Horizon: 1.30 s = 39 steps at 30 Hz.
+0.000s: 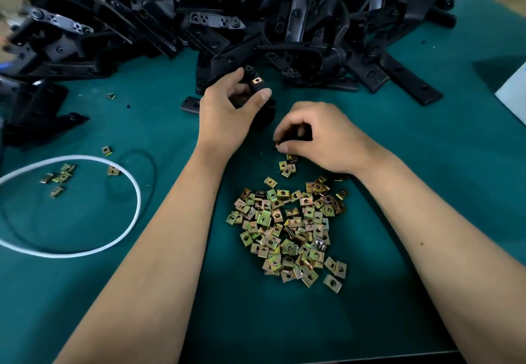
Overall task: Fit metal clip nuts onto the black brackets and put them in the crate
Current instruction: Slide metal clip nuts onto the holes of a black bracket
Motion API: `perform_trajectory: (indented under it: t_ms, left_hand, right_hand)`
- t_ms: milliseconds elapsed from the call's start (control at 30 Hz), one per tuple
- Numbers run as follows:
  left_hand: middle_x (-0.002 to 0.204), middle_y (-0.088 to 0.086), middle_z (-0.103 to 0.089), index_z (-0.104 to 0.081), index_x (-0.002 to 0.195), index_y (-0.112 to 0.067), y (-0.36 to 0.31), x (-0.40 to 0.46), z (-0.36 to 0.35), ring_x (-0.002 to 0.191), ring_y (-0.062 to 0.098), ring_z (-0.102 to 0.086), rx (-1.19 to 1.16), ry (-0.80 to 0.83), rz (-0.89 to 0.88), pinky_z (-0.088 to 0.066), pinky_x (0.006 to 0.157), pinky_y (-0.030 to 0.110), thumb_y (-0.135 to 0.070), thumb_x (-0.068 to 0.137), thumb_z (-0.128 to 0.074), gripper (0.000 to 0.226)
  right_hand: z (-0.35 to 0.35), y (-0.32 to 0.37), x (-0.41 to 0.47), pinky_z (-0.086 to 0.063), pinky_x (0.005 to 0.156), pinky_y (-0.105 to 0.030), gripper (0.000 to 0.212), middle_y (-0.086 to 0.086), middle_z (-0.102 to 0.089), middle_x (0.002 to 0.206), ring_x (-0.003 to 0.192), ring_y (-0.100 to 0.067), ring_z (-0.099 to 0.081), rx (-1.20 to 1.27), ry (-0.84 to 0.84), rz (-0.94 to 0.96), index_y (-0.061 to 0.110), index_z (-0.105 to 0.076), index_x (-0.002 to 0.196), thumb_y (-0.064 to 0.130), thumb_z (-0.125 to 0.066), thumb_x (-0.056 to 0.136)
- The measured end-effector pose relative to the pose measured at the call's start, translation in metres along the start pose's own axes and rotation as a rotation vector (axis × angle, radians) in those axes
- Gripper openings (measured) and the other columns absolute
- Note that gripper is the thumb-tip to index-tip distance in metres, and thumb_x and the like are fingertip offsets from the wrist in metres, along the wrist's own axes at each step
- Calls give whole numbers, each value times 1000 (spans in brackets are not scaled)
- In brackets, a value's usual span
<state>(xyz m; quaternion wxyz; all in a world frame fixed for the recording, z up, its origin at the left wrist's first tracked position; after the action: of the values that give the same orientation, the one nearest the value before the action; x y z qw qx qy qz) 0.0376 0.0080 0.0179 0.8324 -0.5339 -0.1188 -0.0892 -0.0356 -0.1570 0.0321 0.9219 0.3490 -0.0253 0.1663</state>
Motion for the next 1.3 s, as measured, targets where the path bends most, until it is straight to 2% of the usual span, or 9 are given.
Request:
perform_trajectory:
  t_ms: [67,200,267,333,400,533,700,900,1300]
  left_hand:
    - [93,-28,-65,-63,137,-21,-3,-3,-2,92,-19,-58,-18,32,8,-42,83,0,-49,84,-79,62]
    - [85,-41,-66,-63,86,-63,-15,-9,-3,87,-18,-61,-75,122,-27,-46,80,4,-57,77,-75,16]
    - [97,-33,-70,-69,113,-53,-10,-7,-3,97,-19,-60,-93,144,-19,-43,86,3,-50,78,-81,37]
    - [116,-26,-63,-56,146,-15,-4,-5,-3,106,-23,-55,-97,159,-18,-39,91,-1,-37,79,-87,77]
    - [117,-24,-59,-48,150,-3,-1,-3,-2,105,-27,-53,-95,150,-38,-38,90,-2,-29,77,-90,88]
    - [115,-18,-65,-49,149,-3,-8,-7,-2,110,-16,-59,-87,123,-88,-42,92,3,-25,72,-94,91]
    - [122,-1,-69,-49,149,-8,-28,-16,-9,117,9,-65,-55,146,-173,-50,107,30,-28,67,-97,96]
    - [122,-2,-67,-49,149,-12,-39,-24,-20,117,9,-63,-7,174,-237,-49,108,31,-28,67,-96,96]
    - [122,-2,-67,-49,148,-12,-43,-27,-21,117,10,-63,-10,171,-249,-50,107,35,-27,67,-96,95]
  right_hand:
    - [-1,1,-1,-47,77,-22,13,10,-66,93,84,-10,-60,8,-22,5,22,-75,93,17,-83,85]
    - [4,-4,-3,-48,75,-21,14,9,-69,84,80,-7,-63,72,-121,26,18,-66,89,12,-78,88]
    - [10,-12,-3,-49,76,-22,15,6,-69,84,78,-8,-63,165,-191,-2,16,-63,89,12,-77,89]
    - [15,-20,-3,-50,73,-24,13,0,-69,85,76,-9,-62,314,-251,-45,13,-62,91,7,-73,92]
    - [19,-29,-4,-51,66,-26,13,-4,-68,86,73,-12,-62,500,-315,-95,13,-65,94,0,-63,96]
    - [23,-46,-7,-55,69,-25,23,-4,-70,84,75,-14,-67,793,-409,-216,9,-76,99,-4,-57,99]
    - [22,-47,-7,-57,74,-27,15,-5,-72,79,74,-18,-70,875,-422,-247,6,-76,105,-2,-69,94]
    - [24,-47,-7,-48,49,-22,11,-7,-71,73,56,-17,-63,864,-476,-281,-3,-72,103,3,-63,100]
    - [21,-48,-6,-50,52,-22,4,-4,-72,69,59,-13,-64,865,-487,-290,3,-75,87,0,-77,88]
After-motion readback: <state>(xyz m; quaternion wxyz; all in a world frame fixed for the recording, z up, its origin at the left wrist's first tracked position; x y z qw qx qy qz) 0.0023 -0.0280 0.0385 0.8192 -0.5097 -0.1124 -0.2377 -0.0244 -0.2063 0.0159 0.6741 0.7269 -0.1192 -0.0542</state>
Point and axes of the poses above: each hand's wrist, its own x-axis towards the middle knuckle, its own z-axis out of the back of the hand, y = z × x, the point moved 7 cm from there along x, towards the middle knuckle
